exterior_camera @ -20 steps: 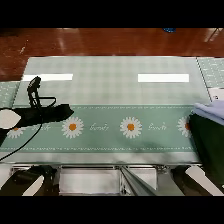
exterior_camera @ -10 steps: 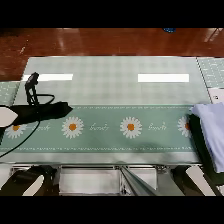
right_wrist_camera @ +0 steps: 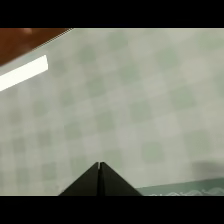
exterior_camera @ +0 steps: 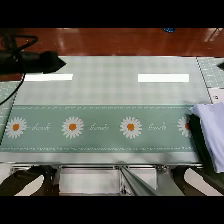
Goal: Fold the shirts.
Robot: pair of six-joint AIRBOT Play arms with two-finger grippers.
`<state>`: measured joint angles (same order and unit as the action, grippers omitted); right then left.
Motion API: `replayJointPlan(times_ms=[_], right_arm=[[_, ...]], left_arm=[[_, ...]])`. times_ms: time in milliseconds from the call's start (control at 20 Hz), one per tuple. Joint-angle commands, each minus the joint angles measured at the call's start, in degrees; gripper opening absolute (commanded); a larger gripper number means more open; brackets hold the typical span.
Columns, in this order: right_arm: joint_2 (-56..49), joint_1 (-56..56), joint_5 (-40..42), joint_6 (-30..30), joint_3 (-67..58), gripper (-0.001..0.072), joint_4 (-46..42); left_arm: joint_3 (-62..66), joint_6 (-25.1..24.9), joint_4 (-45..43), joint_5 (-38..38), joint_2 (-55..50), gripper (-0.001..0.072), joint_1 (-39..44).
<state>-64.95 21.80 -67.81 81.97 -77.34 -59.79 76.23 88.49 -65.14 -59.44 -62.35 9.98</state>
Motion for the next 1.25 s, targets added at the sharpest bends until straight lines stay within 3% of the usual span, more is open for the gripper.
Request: replayJointPlan(times_ms=[0,150,1200], right_arm=[[-5.31,-20.61,0.83,3.06,-1.49,0.0023,-16.59],[-9.35,-26.64,-3.65,9.22,-0.96,0.0023,-27.02],[-9.57,-26.97,-5.22,9.6,-0.98,0.0023,-27.61]], left_arm=[[8.0,4.2,-14.08,-5.33,-9.68,0.0016,4.61],[7.52,5.27,-16.15,-12.2,-14.75,0.0017,4.46],[7.52,5.25,-15.91,-14.56,-17.46,0.0017,4.68]])
